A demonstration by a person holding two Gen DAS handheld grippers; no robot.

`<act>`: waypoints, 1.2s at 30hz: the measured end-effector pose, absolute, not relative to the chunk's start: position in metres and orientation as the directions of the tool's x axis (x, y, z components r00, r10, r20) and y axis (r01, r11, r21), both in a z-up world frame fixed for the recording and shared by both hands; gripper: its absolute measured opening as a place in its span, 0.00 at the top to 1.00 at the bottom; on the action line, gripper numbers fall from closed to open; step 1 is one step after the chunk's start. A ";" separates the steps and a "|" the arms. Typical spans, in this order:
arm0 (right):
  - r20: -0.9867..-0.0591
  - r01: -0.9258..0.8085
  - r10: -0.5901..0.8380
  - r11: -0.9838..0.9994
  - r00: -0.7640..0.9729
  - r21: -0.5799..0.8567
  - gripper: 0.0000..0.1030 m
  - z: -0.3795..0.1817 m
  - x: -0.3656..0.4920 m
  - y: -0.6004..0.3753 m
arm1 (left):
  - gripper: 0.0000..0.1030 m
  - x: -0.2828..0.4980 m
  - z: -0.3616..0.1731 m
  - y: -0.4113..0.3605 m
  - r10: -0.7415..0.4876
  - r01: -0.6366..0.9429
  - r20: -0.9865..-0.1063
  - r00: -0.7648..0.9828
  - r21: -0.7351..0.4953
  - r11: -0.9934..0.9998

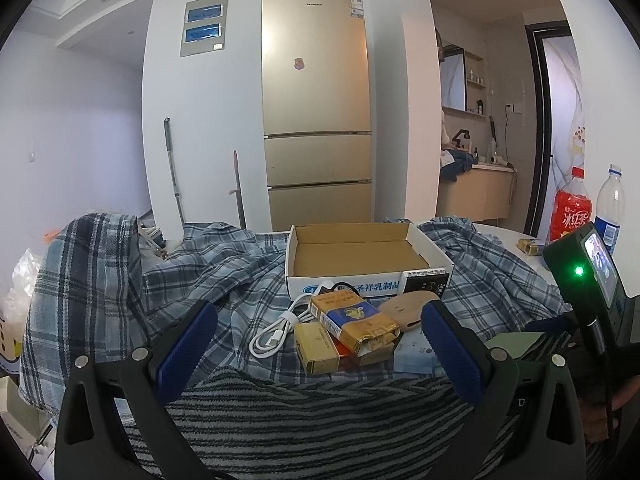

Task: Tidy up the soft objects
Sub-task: 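Grasp the green felt pouch with the right gripper and lift it, then carry the green pouch with the right gripper while the left gripper grasps the gold-blue pack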

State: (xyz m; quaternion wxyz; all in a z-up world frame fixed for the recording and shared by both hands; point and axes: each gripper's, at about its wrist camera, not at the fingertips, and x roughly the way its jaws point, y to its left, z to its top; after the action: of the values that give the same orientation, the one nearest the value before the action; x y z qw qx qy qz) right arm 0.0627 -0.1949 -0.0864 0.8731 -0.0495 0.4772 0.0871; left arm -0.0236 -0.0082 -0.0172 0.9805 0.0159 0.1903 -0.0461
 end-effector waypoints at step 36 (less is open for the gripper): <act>-0.228 -0.066 0.058 0.998 0.972 -0.025 0.05 0.010 0.059 -0.219 | 0.00 0.080 0.011 -0.035 -0.006 -0.013 -0.564 0.826 -0.029 0.999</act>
State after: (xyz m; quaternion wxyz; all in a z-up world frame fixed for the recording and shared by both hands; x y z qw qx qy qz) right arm 0.0586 -0.2187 0.0101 0.9928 -0.0161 0.1143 0.0313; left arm 0.0802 -0.0353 0.0105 0.9554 -0.0157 0.2950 0.0018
